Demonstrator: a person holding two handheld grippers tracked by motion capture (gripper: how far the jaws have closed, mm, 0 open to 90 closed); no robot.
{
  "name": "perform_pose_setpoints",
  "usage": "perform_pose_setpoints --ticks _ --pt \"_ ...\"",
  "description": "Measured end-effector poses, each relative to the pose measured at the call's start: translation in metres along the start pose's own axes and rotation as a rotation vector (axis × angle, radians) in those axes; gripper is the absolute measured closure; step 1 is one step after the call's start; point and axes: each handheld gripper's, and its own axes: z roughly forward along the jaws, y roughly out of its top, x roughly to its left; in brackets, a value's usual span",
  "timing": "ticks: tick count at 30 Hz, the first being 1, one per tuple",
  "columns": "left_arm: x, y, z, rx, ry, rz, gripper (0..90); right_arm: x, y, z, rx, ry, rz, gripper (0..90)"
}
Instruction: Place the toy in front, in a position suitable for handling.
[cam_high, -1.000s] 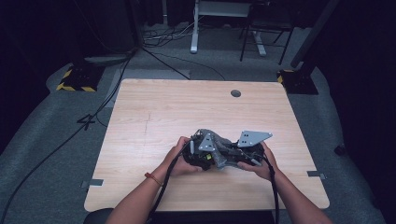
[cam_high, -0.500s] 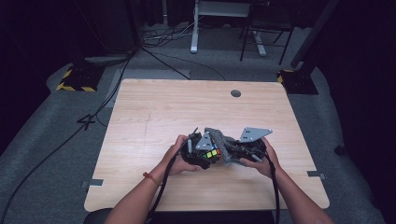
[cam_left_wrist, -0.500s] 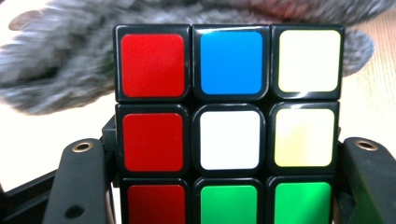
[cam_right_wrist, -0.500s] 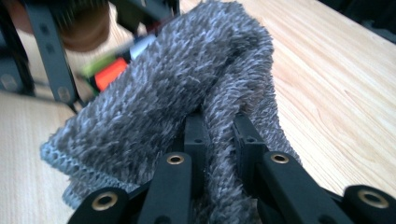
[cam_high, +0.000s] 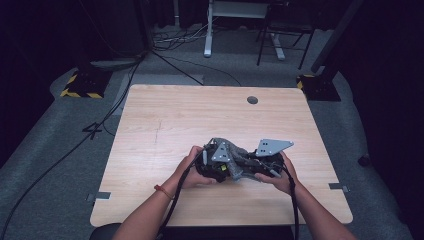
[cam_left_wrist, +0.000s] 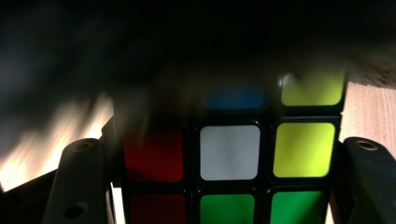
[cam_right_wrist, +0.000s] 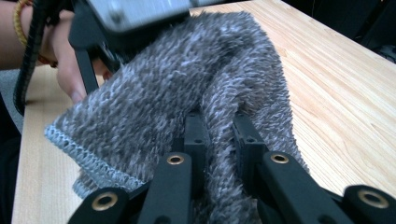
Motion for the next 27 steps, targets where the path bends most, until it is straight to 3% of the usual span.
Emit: perform_pose_setpoints --ticks 5,8,14,18,19,22,24,27 --pt "-0.003 0.002 0.002 -0.005 -0.004 0.009 33.6 -0.001 0.0 0.001 0.008 -0.036 -0.008 79.1" --pt "-0.003 0.002 -0.003 -0.014 -0.003 0.014 33.6 -0.01 -0.006 0.003 0.039 -0.069 0.011 78.9" --pt "0.002 0.002 -0.017 -0.052 0.014 0.002 33.6 -0.019 -0.015 0.006 0.087 -0.09 0.03 78.9" --pt "0.004 0.001 -0.02 -0.054 0.015 0.006 33.6 -0.021 -0.016 0.004 0.071 -0.066 0.049 78.8" --pt "0.003 0.001 -0.019 -0.05 0.02 0.004 33.6 -0.02 -0.014 0.002 0.029 -0.018 0.077 78.7" --pt "0.0 0.002 -0.013 -0.02 0.021 0.021 33.6 -0.016 -0.009 -0.001 -0.003 0.015 0.077 78.7" --pt "-0.002 0.003 -0.008 -0.004 0.017 0.031 33.5 -0.004 0.0 -0.002 -0.008 0.014 0.03 78.7" --pt "-0.004 0.003 -0.003 0.008 0.007 0.037 33.4 0.001 0.003 -0.002 -0.017 0.027 0.02 78.7"
